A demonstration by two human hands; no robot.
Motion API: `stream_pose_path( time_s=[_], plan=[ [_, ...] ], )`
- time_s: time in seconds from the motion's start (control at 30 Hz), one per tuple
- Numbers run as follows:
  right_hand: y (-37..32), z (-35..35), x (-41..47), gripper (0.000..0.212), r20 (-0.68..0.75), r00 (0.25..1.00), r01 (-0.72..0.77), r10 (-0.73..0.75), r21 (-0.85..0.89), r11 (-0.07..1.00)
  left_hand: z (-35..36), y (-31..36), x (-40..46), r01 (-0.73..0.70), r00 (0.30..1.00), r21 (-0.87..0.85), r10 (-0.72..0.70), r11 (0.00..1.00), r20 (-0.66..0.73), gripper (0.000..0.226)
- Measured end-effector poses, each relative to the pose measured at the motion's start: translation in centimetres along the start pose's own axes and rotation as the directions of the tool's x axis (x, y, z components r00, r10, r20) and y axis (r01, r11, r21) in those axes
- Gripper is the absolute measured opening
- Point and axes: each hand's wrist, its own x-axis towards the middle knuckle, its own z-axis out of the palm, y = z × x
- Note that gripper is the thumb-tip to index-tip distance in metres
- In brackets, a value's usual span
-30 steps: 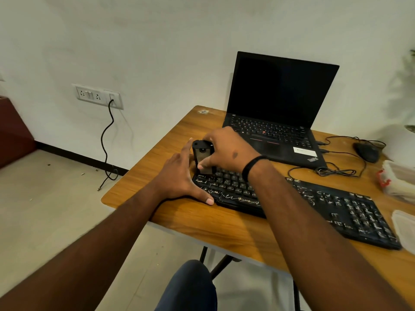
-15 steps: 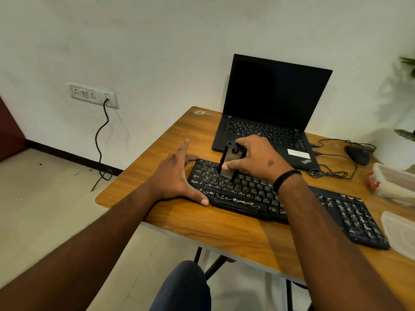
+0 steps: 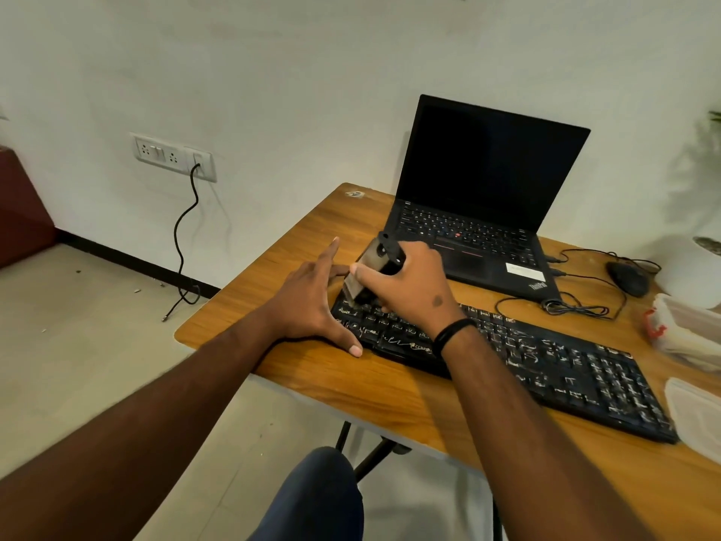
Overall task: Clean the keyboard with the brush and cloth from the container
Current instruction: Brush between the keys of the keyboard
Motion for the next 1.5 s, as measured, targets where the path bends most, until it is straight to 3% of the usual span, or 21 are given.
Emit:
stream_pose_path(
  time_s=[0.1,0.2,0.33,0.47,0.6,0.7,0.83,0.97,1.1,1.23,1.37,1.5],
  plan=[
    [0.2,1.1,-0.4,0.022,-0.049,0.999,-0.008,0.01,0.036,0.999,0.0,-0.2,0.1,0.014,1.0,-0.021,-0.014,1.0,0.007,0.163],
    [0.7,2.0,-0.6,0.025,-0.007,1.0,-0.013,0.013,-0.001,1.0,0.0,-0.7,0.2,0.024,1.0,-0.019,-0.024,1.0,0.008,0.167],
    [0.7,2.4,-0.2,0.027,-0.108,0.994,0.0,-0.005,-0.048,0.999,0.0,-0.4,0.2,0.017,1.0,-0.024,-0.017,1.0,0.001,0.162],
    [0.4,2.9,-0.1,0.031,-0.025,1.0,-0.013,0.013,-0.008,1.0,0.0,-0.5,0.2,0.017,1.0,-0.024,-0.017,1.0,-0.008,0.165],
    [0.4,3.1,0.0,0.028,-0.157,0.987,-0.024,0.018,-0.036,0.999,0.1,-0.5,0.1,0.011,1.0,-0.02,-0.011,1.0,-0.015,0.163],
    [0.5,2.9,-0.1,0.028,-0.016,0.999,-0.032,0.033,0.07,0.997,0.1,-0.5,0.1,0.015,1.0,-0.03,-0.015,0.999,-0.013,0.163],
    [0.5,3.1,0.0,0.034,-0.148,0.988,-0.054,0.048,-0.036,0.998,0.0,-0.4,0.1,0.001,1.0,-0.011,-0.001,1.0,-0.013,0.162],
    [0.4,2.0,0.0,0.037,0.013,1.0,-0.017,0.018,-0.005,1.0,0.0,-0.3,0.1,0.002,1.0,-0.01,-0.002,1.0,-0.022,0.161],
    [0.5,1.6,-0.5,0.039,-0.106,0.994,-0.042,0.031,-0.102,0.994,0.0,-0.2,0.1,-0.019,1.0,-0.008,0.019,1.0,-0.015,0.161],
    [0.6,1.0,-0.7,0.035,0.013,1.0,-0.02,0.02,-0.024,0.999,0.0,-0.8,0.3,-0.026,1.0,-0.007,0.026,1.0,-0.006,0.167],
    [0.8,0.3,-0.8,0.038,-0.131,0.991,-0.036,0.02,-0.123,0.992,0.2,-1.1,0.4,-0.033,0.999,0.004,0.033,0.999,-0.008,0.167],
    [1.3,-0.1,-1.0,0.036,-0.014,0.999,-0.051,0.05,-0.073,0.996,0.1,-0.9,0.4,-0.015,1.0,0.005,0.016,1.0,-0.012,0.165]
  ],
)
